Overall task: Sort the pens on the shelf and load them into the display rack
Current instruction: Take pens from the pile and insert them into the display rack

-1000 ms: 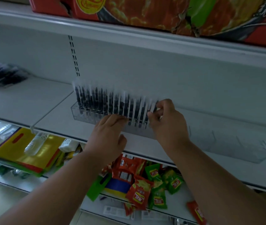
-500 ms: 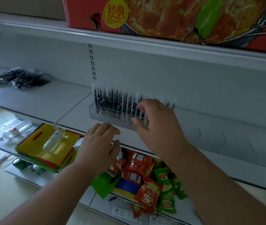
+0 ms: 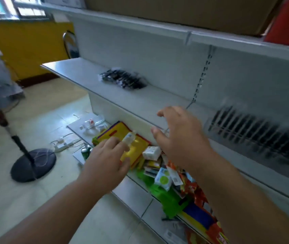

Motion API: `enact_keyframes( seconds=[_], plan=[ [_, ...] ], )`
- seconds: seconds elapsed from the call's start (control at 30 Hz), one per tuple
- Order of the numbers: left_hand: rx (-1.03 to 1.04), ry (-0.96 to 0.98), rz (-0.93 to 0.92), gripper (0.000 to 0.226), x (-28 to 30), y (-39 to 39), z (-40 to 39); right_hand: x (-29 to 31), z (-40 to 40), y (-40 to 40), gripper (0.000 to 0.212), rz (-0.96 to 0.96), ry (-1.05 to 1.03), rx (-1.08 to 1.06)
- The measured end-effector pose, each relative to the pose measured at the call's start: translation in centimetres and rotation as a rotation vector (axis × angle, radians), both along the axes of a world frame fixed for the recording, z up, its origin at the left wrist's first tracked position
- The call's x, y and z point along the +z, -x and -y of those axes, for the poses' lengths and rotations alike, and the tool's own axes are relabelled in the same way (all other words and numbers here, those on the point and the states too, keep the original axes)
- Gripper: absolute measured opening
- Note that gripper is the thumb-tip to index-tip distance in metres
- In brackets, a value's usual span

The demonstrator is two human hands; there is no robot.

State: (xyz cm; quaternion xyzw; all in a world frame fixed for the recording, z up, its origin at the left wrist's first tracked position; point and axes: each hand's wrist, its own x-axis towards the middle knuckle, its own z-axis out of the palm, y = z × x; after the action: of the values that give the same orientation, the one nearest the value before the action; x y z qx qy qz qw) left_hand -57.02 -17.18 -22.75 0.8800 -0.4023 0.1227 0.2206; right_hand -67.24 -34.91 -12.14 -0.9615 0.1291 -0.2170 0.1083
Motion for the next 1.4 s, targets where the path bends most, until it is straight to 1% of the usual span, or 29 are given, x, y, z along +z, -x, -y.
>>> enact_keyframes(
  seconds=[0.17,0.3,0.43,0.57,0.67,0.73,0.9,1.03,1.13,1.27,1.4],
  plan=[
    [0.117,-0.048,0.029,0.026,0.4,-5.6,-7.6,-0.3,-6.1,-7.8,0.038,-0.02,-0.006,0.035],
    [0.138,-0.085,0.06,0.028,0.8,-9.5,-9.7,0.0,-8.3,-12.8,0.038,-0.053,0.049,0.05],
    [0.131,-0.084,0.025,0.033,0.7,-14.2,-8.6,-0.1,-7.4,-17.7,0.037,-0.054,0.026,0.054],
    [0.135,-0.08,0.019,0.031,0.5,-20.1,-6.2,-1.0,-5.1,-23.7,0.038,-0.035,-0.011,0.052],
    [0.132,-0.104,0.002,0.034,0.7,-24.5,-4.5,-1.1,-2.9,-28.5,0.042,-0.08,-0.042,0.048],
    [0.136,-0.11,0.0,0.034,1.3,-26.7,-3.7,-1.0,-1.9,-31.1,0.042,-0.077,-0.079,0.051],
    [0.154,-0.04,-0.029,0.037,2.8,-33.8,-1.8,-0.3,-0.2,-37.4,0.039,-0.062,-0.099,0.038],
    [0.045,-0.055,-0.044,0.039,3.0,-39.2,0.4,-1.0,0.6,-41.1,0.035,-0.007,-0.076,-0.008],
    [-0.025,-0.076,-0.067,0.041,2.6,-43.3,2.2,-1.8,0.7,-43.8,0.034,-0.002,-0.073,-0.066],
    [-0.177,-0.072,-0.077,0.035,2.2,-49.8,4.1,-2.2,0.2,-47.7,0.034,-0.016,-0.07,-0.153],
    [-0.261,-0.055,-0.131,0.027,2.0,-56.0,6.0,-2.6,-0.7,-51.0,0.033,0.001,-0.091,-0.295]
  ],
)
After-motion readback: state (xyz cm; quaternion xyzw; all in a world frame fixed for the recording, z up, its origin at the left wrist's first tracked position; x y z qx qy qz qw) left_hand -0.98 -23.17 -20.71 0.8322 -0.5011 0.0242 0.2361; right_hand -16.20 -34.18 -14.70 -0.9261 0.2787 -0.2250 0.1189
